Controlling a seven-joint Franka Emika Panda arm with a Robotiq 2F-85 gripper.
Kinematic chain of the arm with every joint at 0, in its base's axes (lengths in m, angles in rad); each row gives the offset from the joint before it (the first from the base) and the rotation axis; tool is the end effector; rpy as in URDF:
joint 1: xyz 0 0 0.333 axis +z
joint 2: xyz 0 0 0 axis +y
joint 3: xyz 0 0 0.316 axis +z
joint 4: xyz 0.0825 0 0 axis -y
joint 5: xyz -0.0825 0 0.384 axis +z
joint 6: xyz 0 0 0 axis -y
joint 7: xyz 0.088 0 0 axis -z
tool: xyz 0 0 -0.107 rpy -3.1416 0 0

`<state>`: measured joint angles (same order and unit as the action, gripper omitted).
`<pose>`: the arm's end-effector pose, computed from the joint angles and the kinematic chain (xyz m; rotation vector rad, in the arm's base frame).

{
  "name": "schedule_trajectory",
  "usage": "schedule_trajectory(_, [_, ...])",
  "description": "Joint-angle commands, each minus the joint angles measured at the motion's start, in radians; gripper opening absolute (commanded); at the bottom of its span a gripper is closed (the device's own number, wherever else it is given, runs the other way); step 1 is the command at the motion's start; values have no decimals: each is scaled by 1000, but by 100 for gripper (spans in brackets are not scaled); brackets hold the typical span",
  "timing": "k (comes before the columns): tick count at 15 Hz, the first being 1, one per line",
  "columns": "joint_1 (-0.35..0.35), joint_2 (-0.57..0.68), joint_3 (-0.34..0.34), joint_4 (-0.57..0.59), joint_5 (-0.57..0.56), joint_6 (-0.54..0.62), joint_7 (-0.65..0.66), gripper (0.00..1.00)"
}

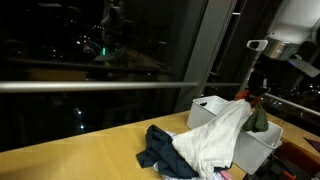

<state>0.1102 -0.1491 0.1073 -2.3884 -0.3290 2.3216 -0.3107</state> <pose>0.4741 0.0990 0.3855 2.6755 1.0433 0.0958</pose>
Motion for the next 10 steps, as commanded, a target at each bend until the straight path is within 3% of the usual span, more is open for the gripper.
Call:
schedule_trajectory(1, [-27,-226,-55,-72,15,-83,-81,4])
schedule_trajectory(5, [-49,-350,-140,12,12,-189,-185,4])
schedule_trajectory(10, [-48,-289,-152,316,-6,-372,-252,4])
